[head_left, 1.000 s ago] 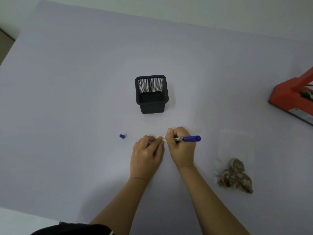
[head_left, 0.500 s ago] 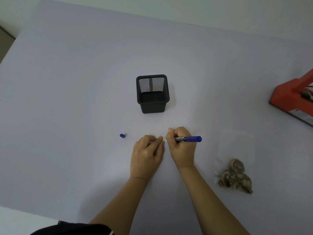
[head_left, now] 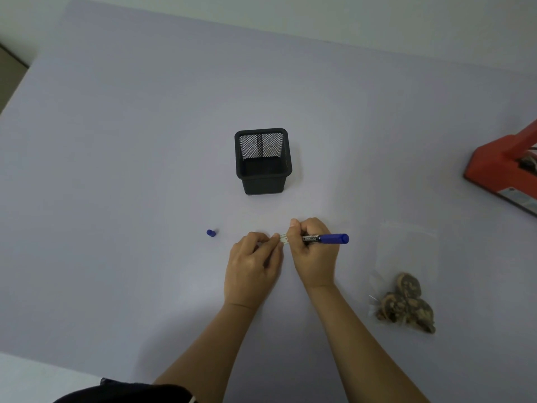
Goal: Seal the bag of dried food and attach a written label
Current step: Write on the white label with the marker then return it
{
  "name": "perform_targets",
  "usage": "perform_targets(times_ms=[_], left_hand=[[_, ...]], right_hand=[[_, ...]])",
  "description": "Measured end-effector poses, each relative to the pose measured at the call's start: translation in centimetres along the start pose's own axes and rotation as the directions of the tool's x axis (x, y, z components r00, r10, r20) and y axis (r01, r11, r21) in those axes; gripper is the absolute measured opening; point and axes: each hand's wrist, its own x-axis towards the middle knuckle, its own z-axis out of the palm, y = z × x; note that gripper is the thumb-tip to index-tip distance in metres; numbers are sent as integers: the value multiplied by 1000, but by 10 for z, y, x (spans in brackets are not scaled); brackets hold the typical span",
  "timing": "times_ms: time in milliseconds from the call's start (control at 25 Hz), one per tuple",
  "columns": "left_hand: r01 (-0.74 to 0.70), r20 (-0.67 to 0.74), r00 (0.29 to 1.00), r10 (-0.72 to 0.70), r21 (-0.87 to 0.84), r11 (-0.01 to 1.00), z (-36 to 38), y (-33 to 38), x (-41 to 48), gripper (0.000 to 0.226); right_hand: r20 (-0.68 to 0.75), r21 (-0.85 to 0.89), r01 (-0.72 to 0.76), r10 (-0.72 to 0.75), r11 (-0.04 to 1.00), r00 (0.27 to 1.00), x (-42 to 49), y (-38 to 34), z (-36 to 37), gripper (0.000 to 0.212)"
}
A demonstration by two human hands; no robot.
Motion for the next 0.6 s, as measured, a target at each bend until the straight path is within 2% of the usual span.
perform_targets(times_ms=[600], left_hand=[[17,-1,1000,-17,-12,1000,0,1,0,17]], right_hand=[[-61,1,2,-2,1000,998,3,-5,-1,35]])
